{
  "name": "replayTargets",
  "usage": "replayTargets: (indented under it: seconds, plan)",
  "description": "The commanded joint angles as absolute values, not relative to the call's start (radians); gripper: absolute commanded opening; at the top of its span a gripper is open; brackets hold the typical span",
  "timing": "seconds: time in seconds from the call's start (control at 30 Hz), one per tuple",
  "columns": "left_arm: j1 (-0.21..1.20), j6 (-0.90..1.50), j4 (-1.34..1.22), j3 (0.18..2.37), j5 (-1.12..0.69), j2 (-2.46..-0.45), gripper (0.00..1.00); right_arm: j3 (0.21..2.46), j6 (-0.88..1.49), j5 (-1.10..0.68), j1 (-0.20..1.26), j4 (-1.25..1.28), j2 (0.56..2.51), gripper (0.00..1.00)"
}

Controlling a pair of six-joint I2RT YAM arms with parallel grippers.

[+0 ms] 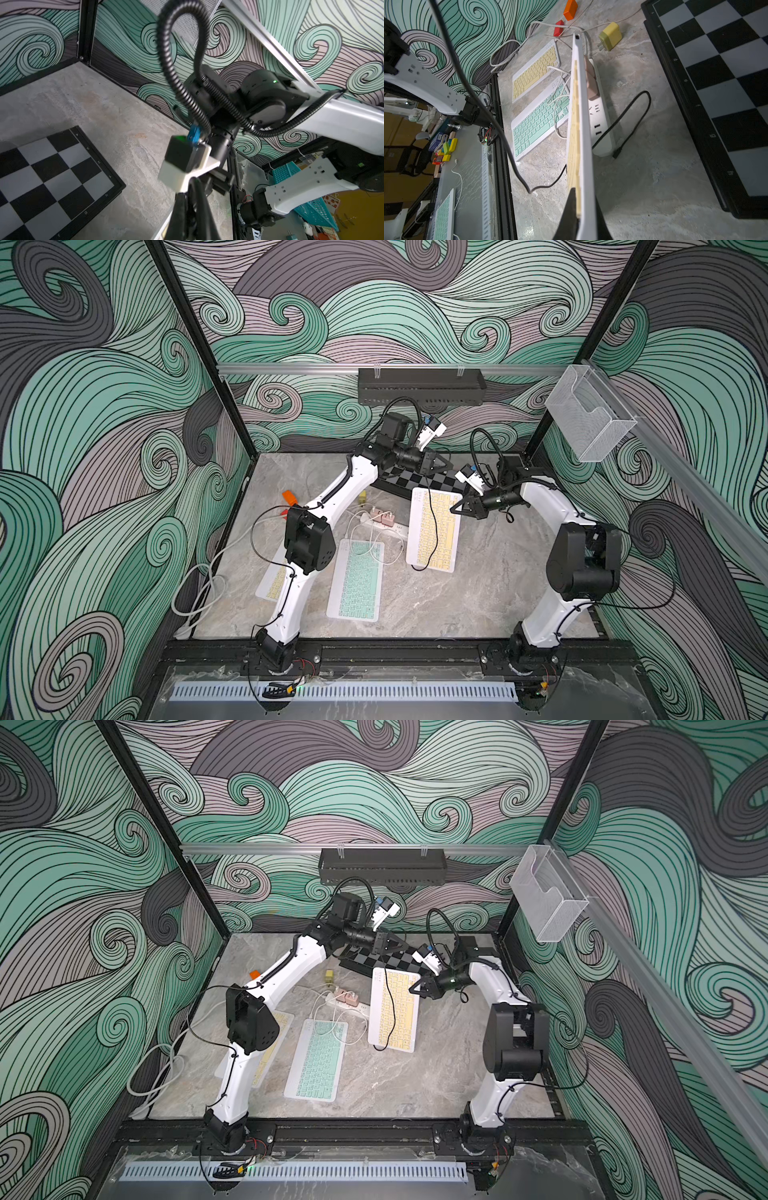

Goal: Unplug the wireless keyboard
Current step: Remove the power cord from the keyboard, then place the power cord at the center of the board, then place the keyboard at the center of the board.

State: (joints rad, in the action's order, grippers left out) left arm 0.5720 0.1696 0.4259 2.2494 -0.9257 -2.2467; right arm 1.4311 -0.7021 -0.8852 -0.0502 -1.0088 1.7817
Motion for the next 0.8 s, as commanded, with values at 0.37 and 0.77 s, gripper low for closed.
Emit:
replayTargets:
  seconds: [0.37,0.77]
  plan:
    - [0.567,0.379,0.042,2.024,-0.685,-2.261,0.02,1.337,-0.610,-0.605,-0.273,-1.062,1.905,0.00]
    - [0.578,0.421,0.046,1.998,-0.683,-2.358,0.31,1.292,-0.396,-0.430,-0.380,-0.949,1.923,0.21]
